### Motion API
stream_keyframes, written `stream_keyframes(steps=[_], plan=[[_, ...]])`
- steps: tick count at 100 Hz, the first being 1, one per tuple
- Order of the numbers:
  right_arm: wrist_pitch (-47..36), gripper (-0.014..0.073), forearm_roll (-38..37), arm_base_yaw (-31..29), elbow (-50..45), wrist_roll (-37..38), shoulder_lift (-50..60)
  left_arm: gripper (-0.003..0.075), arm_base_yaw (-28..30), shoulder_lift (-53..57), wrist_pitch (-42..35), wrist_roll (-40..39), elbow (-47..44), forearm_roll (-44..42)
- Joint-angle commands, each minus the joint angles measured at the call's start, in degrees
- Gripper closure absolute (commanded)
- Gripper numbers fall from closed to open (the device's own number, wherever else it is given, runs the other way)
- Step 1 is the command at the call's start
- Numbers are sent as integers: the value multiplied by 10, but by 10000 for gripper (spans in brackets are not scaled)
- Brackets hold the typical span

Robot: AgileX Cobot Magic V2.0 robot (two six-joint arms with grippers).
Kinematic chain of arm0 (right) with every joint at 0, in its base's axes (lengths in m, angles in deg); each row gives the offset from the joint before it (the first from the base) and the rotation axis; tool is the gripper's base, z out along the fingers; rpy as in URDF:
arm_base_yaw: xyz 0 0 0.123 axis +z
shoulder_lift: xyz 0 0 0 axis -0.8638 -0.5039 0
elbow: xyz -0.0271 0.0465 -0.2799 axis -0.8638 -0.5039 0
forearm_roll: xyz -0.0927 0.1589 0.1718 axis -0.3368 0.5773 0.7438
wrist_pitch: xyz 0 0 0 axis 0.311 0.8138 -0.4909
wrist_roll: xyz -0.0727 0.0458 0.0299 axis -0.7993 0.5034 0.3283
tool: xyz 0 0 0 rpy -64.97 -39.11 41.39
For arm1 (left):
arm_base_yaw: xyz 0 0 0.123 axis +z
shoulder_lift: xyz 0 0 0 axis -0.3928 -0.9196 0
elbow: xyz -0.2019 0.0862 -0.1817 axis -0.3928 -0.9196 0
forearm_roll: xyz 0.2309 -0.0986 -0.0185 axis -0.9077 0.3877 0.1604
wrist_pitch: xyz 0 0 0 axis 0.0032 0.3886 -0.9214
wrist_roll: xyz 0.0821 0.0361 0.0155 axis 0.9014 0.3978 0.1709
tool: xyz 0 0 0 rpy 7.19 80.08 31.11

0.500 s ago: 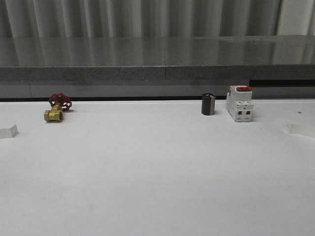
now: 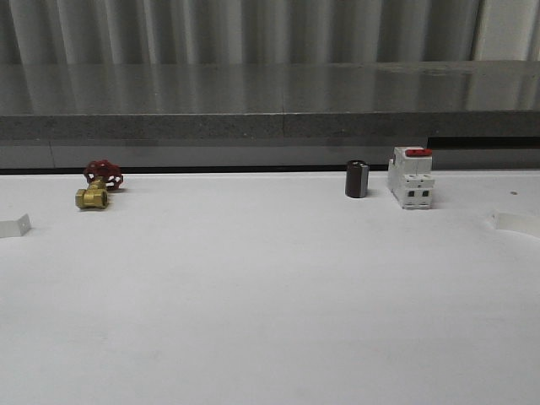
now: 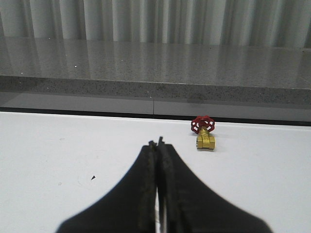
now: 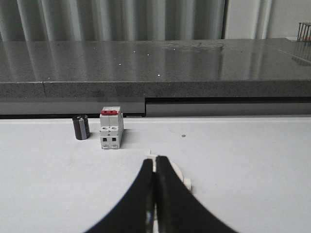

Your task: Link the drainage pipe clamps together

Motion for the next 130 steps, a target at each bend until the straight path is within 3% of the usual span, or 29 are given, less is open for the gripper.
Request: stream_keyframes(steps=[1, 29, 52, 84, 99, 106, 113, 120, 125, 130], plan=[[-47, 660, 0, -1, 9, -3, 8, 740, -1, 18, -43, 1, -20, 1], [-47, 660, 0, -1, 9, -3, 8, 740, -1, 18, -34, 1, -14, 1], [-47, 660, 0, -1, 9, -3, 8, 740, -1, -1, 19, 1, 54, 1], [-47, 660, 0, -1, 9, -3, 8, 740, -1, -153, 202, 1, 201, 1], [-47, 660, 0, -1, 9, -3, 8, 734, -1, -249, 219, 1, 235, 0], [-47, 660, 0, -1, 9, -3, 8, 660, -1, -297, 215, 1, 249, 0], [-47, 660, 0, -1, 9, -3, 8, 498, -1, -342, 202, 1, 264, 0], [-47, 660, 0, -1, 9, -3, 8, 281, -1, -386, 190, 1, 282, 0], [-47, 660, 0, -1, 9, -3, 8, 181, -1, -418, 185, 1, 296, 0], [-47, 660, 0, -1, 9, -3, 8, 135, -1, -452, 184, 1, 314, 0]])
